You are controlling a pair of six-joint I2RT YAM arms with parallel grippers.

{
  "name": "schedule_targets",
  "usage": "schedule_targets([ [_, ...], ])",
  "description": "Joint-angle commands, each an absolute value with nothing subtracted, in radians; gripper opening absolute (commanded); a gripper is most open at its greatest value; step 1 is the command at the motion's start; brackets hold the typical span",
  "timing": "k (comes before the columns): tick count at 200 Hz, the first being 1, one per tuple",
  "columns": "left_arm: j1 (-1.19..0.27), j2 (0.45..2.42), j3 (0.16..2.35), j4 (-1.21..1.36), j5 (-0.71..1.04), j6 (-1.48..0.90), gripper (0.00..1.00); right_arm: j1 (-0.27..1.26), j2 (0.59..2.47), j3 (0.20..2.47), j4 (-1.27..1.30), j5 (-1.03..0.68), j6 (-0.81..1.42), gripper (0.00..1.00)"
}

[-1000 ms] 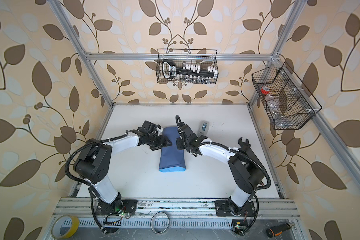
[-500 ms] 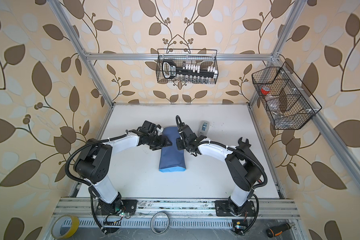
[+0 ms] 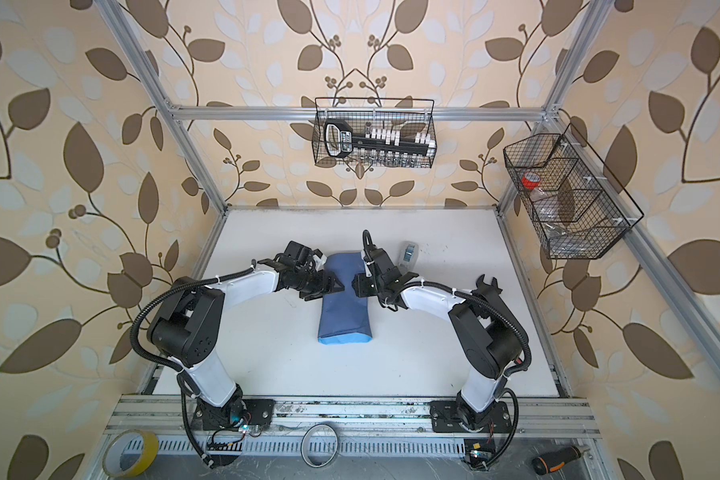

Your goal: Wrap the gift box in paper

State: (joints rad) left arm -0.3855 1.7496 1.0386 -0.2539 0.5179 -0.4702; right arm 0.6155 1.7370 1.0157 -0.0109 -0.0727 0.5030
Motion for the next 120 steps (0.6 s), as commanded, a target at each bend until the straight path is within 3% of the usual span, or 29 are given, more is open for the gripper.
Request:
schedule_targets([
  [1,-0.395,1.848,0.992,-0.363,0.351,-0.443,0.77,0.605,1.783,0.968,0.066,-0.212,0.557,0.54],
  [56,-0.394,1.85,0.997,-0.361,0.351,-0.443,0.77,0.549,1.829,0.904,0.263,-0.372,0.667,0.65],
  [120,-0.394,1.831,1.009,-0.363,0.348,-0.458,0.79,0.473,1.818,0.864,0.331,-0.412,0.707,0.76],
])
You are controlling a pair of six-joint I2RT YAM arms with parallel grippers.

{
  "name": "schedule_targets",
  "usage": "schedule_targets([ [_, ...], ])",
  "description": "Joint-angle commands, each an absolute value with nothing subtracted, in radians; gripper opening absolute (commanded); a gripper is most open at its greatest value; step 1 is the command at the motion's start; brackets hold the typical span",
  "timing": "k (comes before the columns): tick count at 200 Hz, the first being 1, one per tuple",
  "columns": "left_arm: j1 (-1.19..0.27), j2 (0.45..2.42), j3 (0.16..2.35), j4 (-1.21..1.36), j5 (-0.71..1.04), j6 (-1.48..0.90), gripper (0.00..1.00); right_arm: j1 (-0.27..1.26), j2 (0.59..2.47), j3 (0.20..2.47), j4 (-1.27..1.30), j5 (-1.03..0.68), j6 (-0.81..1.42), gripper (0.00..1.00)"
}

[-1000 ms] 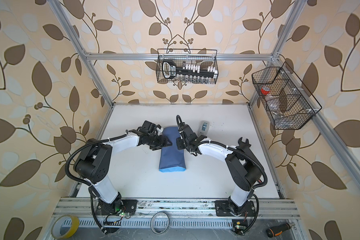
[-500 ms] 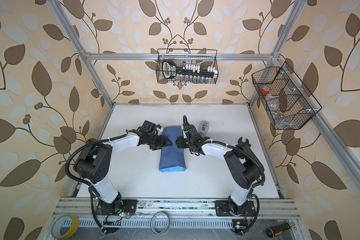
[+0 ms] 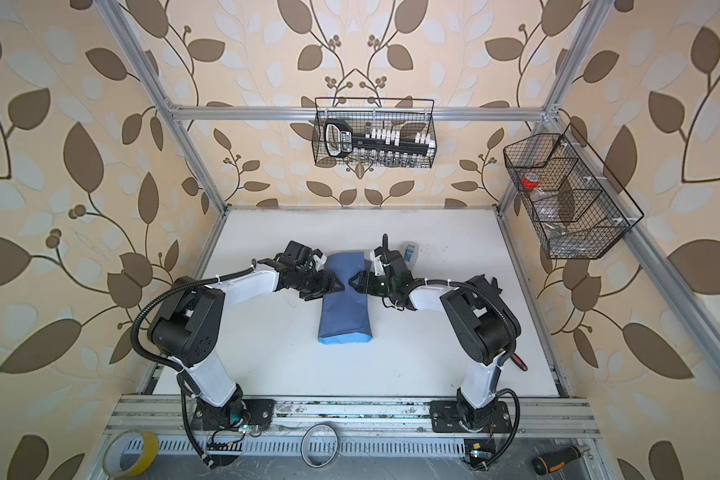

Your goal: Wrap the gift box in paper

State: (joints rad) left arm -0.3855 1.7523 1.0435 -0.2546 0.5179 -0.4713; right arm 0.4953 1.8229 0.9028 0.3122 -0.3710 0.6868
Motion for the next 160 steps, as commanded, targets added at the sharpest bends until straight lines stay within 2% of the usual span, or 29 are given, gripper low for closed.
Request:
schedule_targets([
  [1,-0.394,1.831,1.009,-0.363,0.348,-0.459,0.79,0.472,1.815,0.863,0.331,-0.412,0.706,0.76],
  [29,-0.394,1.796,1.027,-0.375,0.355,-0.485,0.83,0.434,1.721,0.808,0.313,-0.401,0.683,0.84],
  [88,-0.394,1.626,1.035,-0.35,0.333,-0.575,0.91,0.442,1.554,0.692,0.289,-0.312,0.628,0.85],
  [110,-0.393,1.548,0.98,-0.314,0.319,-0.608,0.96,0.484,1.546,0.687,0.315,-0.289,0.643,0.85],
  [160,-0.371,1.524,0.907,-0.24,0.465,-0.648,0.96,0.551,1.62,0.706,0.406,-0.312,0.709,0.85],
])
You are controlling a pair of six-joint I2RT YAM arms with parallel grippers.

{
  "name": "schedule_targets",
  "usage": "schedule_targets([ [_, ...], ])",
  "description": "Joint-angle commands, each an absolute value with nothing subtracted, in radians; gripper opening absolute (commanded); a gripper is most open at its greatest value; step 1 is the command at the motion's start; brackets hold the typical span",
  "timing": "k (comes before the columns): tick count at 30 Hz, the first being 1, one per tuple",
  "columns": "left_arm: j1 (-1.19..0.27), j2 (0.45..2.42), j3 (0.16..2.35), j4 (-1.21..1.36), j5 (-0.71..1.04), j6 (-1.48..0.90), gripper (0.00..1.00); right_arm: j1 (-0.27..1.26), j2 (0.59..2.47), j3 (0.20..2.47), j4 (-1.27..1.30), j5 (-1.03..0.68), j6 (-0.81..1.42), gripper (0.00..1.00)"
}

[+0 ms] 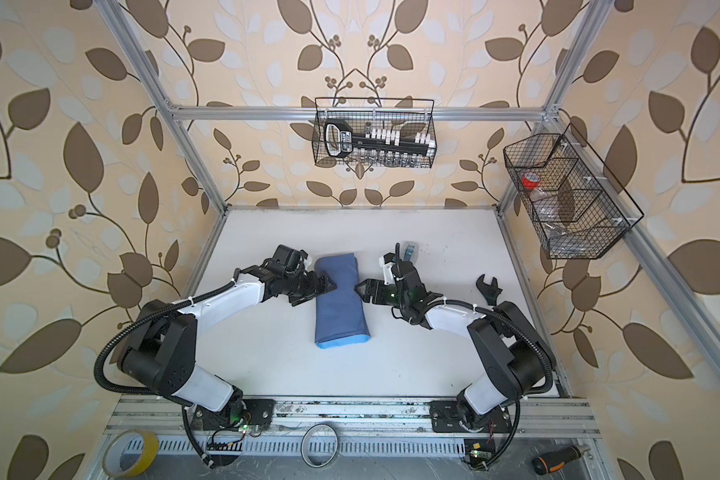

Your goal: Wrap the gift box in paper

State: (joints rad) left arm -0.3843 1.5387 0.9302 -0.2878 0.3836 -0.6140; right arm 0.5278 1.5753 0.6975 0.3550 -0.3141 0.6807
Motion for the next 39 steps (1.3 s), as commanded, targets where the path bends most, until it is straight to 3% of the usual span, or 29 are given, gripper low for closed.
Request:
schedule_targets([
  [1,-0.371,1.524,0.906,-0.239,0.468,-0.649,0.96,0.551,1.621,0.706,0.407,-0.311,0.71,0.85],
  [12,-0.306,1.448,0.809,-0.192,0.513,-0.678,0.95,0.562,1.682,0.737,0.4,-0.334,0.687,0.8],
  [20,-0.287,1.473,0.747,-0.127,0.586,-0.685,0.78,0.562,1.724,0.747,0.389,-0.354,0.673,0.72],
  [29,-0.302,1.586,0.837,-0.1,0.627,-0.684,0.66,0.542,1.735,0.744,0.422,-0.355,0.711,0.67],
  [36,-0.328,1.707,0.958,-0.106,0.647,-0.689,0.65,0.503,1.728,0.75,0.437,-0.356,0.73,0.67],
  [39,-0.328,1.716,0.978,-0.121,0.642,-0.688,0.69,0.469,1.699,0.744,0.418,-0.365,0.712,0.68],
])
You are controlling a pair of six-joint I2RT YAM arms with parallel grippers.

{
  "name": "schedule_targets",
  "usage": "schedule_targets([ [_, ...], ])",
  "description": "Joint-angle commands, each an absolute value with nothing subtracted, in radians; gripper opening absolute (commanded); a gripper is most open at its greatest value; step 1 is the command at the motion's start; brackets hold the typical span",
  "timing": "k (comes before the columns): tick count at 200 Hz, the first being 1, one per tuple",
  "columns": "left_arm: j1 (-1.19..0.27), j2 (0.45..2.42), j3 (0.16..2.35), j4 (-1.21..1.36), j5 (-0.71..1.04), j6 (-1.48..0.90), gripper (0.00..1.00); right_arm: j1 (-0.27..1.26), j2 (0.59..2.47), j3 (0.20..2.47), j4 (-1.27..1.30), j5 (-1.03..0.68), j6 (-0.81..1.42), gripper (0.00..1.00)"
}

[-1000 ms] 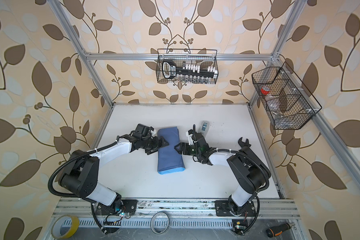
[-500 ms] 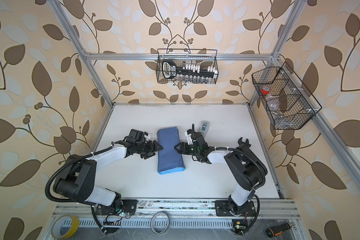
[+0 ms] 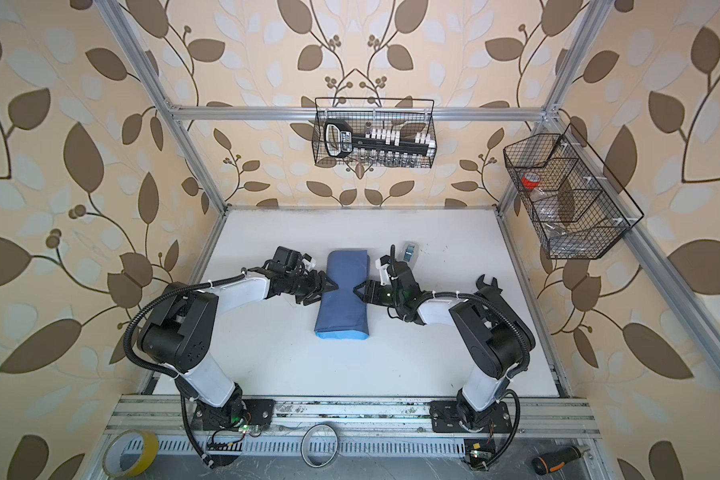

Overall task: Wrap the gift box in paper
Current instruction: 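Grip the wrapped box from both sides with the left and right grippers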

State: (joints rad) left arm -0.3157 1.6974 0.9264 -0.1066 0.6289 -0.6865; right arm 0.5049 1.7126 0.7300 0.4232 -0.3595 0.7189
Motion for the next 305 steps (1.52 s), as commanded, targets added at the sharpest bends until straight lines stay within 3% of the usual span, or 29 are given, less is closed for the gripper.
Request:
schedule_targets([
  [1,-0.328,1.691,0.963,-0.122,0.623,-0.683,0.72,0.449,1.662,0.734,0.384,-0.357,0.686,0.72],
  [37,-0.327,1.537,0.855,-0.151,0.553,-0.649,0.85,0.483,1.528,0.678,0.26,-0.281,0.591,0.81],
  [81,-0.338,1.36,0.683,-0.141,0.554,-0.614,0.9,0.64,1.462,0.623,0.204,-0.14,0.546,0.83],
  [120,-0.408,1.307,0.631,-0.157,0.489,-0.554,0.89,0.7,1.494,0.623,0.193,-0.046,0.539,0.82],
  [224,-0.52,1.434,0.661,-0.136,0.317,-0.56,0.79,0.706,1.551,0.61,0.202,0.016,0.484,0.76],
  [305,-0.536,1.382,0.656,-0.103,0.256,-0.537,0.84,0.715,1.499,0.591,0.213,0.018,0.456,0.74],
])
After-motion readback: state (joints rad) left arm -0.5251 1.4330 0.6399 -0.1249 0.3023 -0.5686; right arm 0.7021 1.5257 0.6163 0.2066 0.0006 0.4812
